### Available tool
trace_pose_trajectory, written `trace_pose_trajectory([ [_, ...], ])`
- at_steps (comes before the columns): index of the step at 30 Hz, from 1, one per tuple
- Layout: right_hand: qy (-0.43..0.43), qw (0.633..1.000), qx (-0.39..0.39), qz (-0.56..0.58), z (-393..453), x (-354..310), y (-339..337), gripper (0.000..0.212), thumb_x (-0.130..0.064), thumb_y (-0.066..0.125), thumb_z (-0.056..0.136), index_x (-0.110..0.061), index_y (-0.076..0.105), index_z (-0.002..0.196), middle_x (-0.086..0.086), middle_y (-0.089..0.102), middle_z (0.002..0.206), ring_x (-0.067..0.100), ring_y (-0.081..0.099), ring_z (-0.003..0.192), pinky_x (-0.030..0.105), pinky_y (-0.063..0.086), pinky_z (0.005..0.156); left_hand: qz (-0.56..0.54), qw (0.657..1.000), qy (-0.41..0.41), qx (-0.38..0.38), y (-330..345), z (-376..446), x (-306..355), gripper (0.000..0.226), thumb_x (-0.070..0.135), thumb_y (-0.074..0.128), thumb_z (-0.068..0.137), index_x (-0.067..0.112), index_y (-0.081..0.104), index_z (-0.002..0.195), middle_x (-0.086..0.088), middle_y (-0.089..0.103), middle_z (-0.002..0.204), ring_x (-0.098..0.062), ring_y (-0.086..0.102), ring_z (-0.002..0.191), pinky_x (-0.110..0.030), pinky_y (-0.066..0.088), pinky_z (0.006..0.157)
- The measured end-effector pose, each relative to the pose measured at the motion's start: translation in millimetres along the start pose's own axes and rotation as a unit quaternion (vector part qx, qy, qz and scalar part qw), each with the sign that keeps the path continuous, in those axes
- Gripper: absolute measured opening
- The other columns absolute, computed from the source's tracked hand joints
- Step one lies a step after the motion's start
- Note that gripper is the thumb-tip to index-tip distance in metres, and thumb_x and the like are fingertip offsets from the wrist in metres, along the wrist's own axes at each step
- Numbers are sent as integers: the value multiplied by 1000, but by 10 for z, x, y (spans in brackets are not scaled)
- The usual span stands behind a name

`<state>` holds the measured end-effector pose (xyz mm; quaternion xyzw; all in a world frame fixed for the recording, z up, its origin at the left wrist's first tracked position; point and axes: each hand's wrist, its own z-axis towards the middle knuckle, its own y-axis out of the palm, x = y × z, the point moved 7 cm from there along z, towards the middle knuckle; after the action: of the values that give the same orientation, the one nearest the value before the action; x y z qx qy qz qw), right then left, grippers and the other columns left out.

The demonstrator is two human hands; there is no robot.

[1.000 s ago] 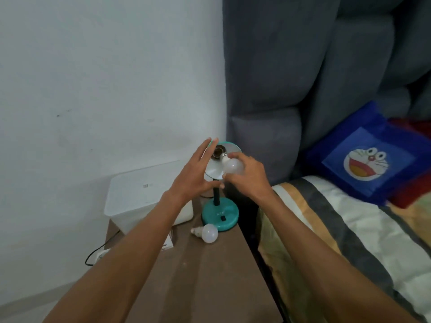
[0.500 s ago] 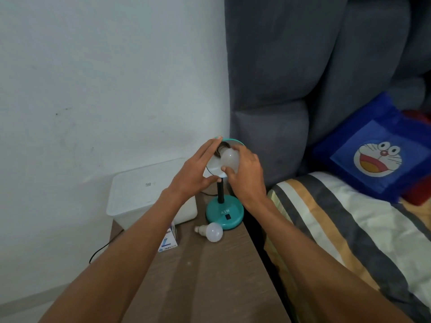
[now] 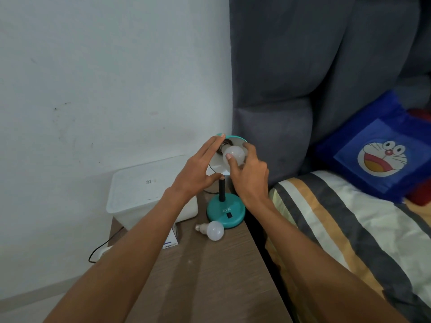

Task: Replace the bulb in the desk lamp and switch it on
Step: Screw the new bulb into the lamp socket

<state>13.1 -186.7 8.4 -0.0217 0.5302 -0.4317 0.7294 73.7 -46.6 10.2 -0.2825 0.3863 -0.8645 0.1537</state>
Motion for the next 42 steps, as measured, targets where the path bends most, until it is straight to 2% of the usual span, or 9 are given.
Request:
trace_pose_trajectory([
  [3,28,999,13,25,23,-15,-13,42,-47,61,95,-19,53,126,12,70,110,25,69,93,32,56,78,5,1000,1,3,9,3,-8,102,19,87,81,15,25,162,-3,32,167,-16,30,155,-18,26,122],
  [8,28,999,7,40,-46,-80,42,44,-38,66,94,-23,54,134,7,47,127,18,57,100,20,42,81,-1,1000,2,3,48,28,7,100,17,86,82,14,25,162,-4,32,166,-18,31,154,-30,32,124],
  [12,38,998,-17,46,-62,-20,73,56,-29,75,86,-22,52,136,7,52,129,18,58,103,18,40,81,-15,1000,1,6,27,7,10,97,17,84,84,14,26,161,-5,33,166,-19,31,154,-29,31,124],
  [16,114,991,-2,70,-36,70,33,43,-47,59,96,-17,51,125,12,69,111,18,64,89,5,38,56,-14,1000,-3,3,22,-4,10,98,23,85,84,16,25,162,-4,32,166,-19,33,153,-24,31,122],
  [23,61,996,34,53,29,-68,-10,35,-40,59,98,-21,55,127,8,54,121,19,57,104,21,39,78,-18,1000,1,1,3,15,12,101,20,87,81,16,26,161,-5,34,165,-22,35,152,-38,40,120],
  [30,80,994,-3,69,32,55,27,45,-42,71,88,-21,52,123,7,66,112,16,63,86,23,46,73,-18,1000,-3,7,-15,4,10,97,20,86,82,14,28,160,-4,35,165,-19,37,151,-37,40,120],
  [33,78,996,9,44,33,45,-9,42,-52,62,92,-20,53,117,9,69,106,20,67,91,22,44,69,-19,1000,-1,5,-8,-7,28,96,21,84,84,15,27,161,-4,35,165,-21,38,151,-39,43,118],
  [37,37,998,30,41,13,-58,-17,40,-42,63,95,-20,55,127,7,55,120,20,59,102,22,42,77,-22,1000,-2,0,-14,4,38,97,23,85,84,18,26,161,-5,35,165,-23,40,150,-43,46,114],
  [42,24,999,-16,33,43,-41,52,50,-38,76,82,-23,56,125,5,56,120,23,61,101,33,52,84,-29,1000,-11,2,-27,7,5,97,19,86,82,17,28,160,-4,35,165,-22,37,152,-47,44,116],
])
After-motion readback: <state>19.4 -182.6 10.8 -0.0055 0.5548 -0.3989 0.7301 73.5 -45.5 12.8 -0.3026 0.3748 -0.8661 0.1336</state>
